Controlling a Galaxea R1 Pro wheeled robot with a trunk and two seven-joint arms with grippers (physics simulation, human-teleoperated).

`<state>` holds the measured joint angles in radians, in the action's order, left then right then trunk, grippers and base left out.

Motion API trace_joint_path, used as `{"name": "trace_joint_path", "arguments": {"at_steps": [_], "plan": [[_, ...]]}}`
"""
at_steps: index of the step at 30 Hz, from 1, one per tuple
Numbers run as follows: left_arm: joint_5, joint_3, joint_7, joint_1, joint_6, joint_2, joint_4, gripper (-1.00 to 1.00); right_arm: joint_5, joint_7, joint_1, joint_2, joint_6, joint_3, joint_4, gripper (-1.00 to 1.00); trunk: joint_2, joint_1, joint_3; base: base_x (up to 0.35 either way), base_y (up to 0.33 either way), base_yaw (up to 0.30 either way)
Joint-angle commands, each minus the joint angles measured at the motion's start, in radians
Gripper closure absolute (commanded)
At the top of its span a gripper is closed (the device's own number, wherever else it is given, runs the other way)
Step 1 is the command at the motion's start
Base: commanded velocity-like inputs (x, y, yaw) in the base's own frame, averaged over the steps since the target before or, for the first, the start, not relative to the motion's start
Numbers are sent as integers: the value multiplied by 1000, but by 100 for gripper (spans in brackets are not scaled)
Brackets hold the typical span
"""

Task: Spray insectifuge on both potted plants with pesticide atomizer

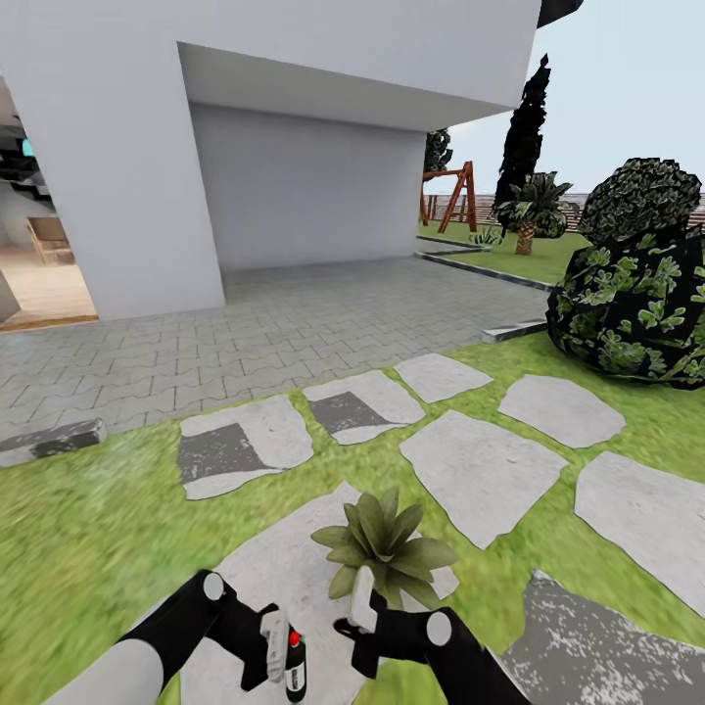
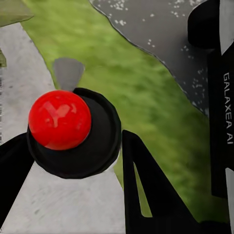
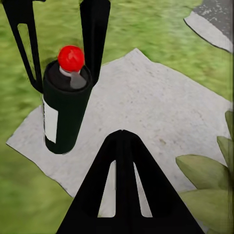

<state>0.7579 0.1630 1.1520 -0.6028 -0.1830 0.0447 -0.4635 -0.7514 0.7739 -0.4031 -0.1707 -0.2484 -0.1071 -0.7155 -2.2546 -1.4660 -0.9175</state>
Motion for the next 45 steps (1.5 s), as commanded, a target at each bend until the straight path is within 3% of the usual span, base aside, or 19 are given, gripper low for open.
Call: {"name": "trace_joint_path", "arguments": {"at_steps": [1, 13, 32, 45], "plan": [[4, 3, -7, 0, -10, 0, -1, 100, -10, 1, 0, -1, -6, 1, -2, 100, 0, 0, -1, 0, 0, 0], [1, 16, -76, 5, -10, -26, 0, 100, -9, 1, 0, -4, -6, 1, -4, 100, 0, 0, -1, 0, 0, 0], [-6, 17, -80, 1, -13, -75, 0, 100, -9, 0, 0, -4, -6, 1, -4, 100, 0, 0, -1, 0, 0, 0], [-8, 16, -81, -2, -13, -87, 0, 100, -9, 0, 0, -4, -6, 1, -4, 100, 0, 0, -1, 0, 0, 0]]}}
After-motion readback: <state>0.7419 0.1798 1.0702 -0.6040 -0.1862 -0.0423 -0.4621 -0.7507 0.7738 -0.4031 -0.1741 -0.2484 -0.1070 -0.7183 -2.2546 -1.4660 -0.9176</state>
